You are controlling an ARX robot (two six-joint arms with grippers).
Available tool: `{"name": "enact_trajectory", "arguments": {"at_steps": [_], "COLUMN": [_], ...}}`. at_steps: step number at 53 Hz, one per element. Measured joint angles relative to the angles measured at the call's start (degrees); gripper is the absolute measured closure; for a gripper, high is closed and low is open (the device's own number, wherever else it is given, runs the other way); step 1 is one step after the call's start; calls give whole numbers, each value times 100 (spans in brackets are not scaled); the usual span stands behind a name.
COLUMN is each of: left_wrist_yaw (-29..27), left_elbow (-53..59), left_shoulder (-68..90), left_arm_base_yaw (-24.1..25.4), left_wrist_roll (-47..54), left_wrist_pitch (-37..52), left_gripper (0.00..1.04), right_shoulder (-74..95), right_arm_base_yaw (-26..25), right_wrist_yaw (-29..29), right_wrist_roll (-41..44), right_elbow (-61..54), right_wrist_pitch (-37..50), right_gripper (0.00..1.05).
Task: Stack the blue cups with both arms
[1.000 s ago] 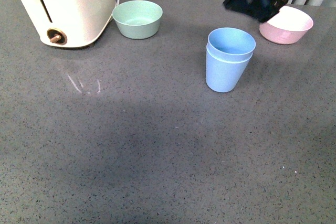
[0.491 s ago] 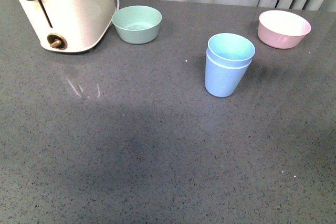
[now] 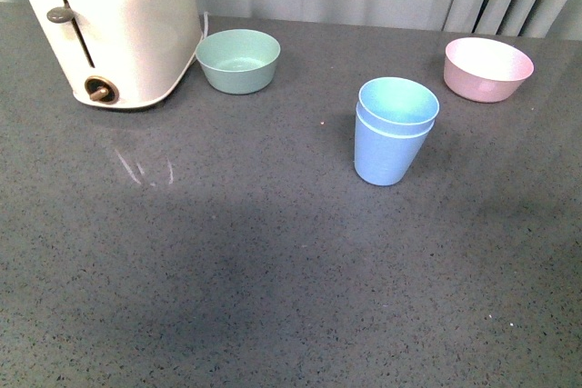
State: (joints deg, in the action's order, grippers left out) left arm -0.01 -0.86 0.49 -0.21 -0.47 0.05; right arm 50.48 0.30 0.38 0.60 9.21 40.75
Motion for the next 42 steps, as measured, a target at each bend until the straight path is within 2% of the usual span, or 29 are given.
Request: {"name": "enact_trajectory", "arguments": {"at_steps": [28,36,42], "left_wrist_yaw": [2,2,0], "left_elbow": [0,0,0], "left_shoulder": [0,0,0], "left_arm_base_yaw": [0,0,0], "left_wrist_roll": [0,0,0], "left_wrist_pitch": [0,0,-2], "left_gripper": [9,9,9], "right_shoulder": [-1609,-1794,-2223], "right_arm_base_yaw": [-17,-20,-20], "right_wrist_yaw": [-39,-52,-42], "right_wrist_roll": [0,-2,-2], "right_elbow": [-649,-785,-787], "right_wrist_pitch": [-966,-887,-1285], "right_gripper": [103,103,103]}}
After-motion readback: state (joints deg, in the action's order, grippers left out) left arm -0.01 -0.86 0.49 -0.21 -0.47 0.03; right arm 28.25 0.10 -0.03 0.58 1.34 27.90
